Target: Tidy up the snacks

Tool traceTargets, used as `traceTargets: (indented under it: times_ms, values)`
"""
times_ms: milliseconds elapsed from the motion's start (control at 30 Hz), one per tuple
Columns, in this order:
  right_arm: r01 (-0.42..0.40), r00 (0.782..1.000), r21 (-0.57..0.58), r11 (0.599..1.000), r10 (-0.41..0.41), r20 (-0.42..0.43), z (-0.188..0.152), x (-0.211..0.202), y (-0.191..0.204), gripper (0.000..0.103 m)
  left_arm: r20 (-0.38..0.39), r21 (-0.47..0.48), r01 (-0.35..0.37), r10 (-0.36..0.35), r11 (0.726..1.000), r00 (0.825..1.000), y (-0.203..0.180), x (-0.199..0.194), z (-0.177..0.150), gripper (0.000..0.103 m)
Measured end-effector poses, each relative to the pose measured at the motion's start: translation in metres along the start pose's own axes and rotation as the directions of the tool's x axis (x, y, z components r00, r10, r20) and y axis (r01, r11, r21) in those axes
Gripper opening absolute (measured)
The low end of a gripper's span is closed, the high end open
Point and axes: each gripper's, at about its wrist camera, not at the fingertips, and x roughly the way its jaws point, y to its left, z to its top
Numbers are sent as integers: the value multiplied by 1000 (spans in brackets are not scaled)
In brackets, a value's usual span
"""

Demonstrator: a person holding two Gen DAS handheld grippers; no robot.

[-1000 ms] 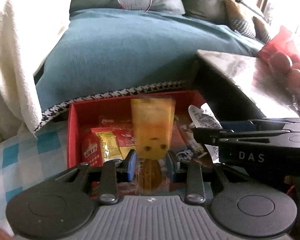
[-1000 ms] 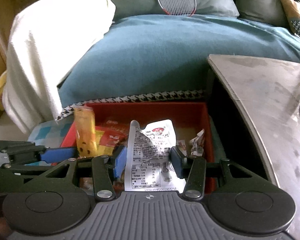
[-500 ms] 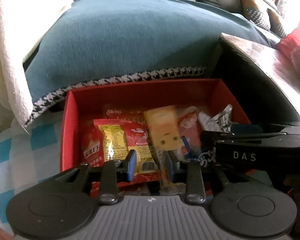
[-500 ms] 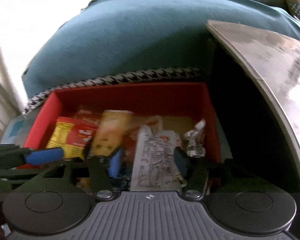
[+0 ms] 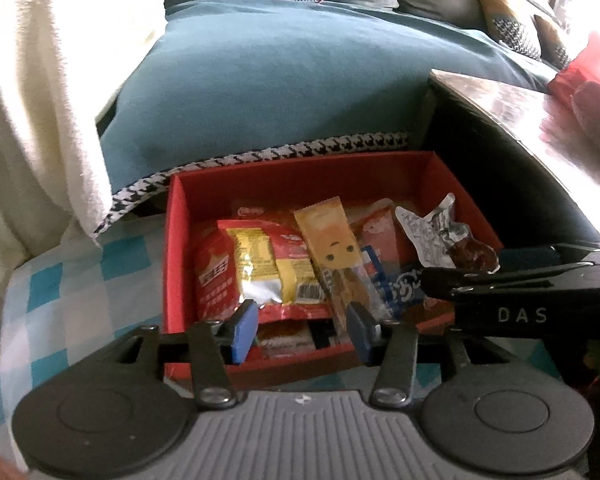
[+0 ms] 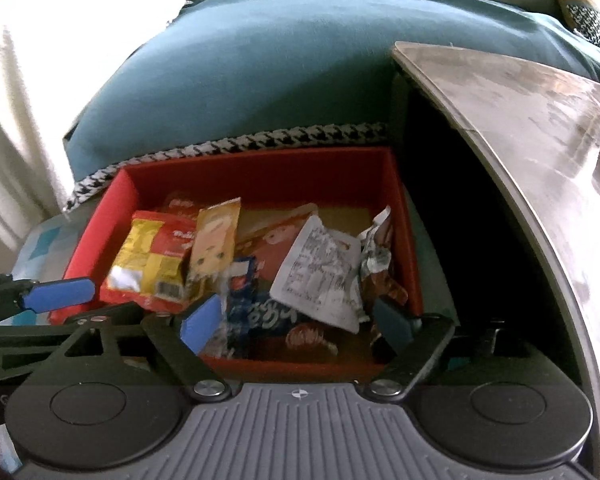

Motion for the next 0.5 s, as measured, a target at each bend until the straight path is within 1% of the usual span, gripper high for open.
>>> traceTargets:
  times_ms: [233, 500]
  values:
    - [-9, 1000, 22, 1000, 9, 20, -10, -16, 6, 91, 15, -2, -14, 14, 1000, 1000, 2, -14, -7, 45]
    - [-10, 999, 35, 999, 9, 34, -14, -24, 9, 92, 15, -2, -23, 23, 1000, 1000, 3, -17, -10, 46]
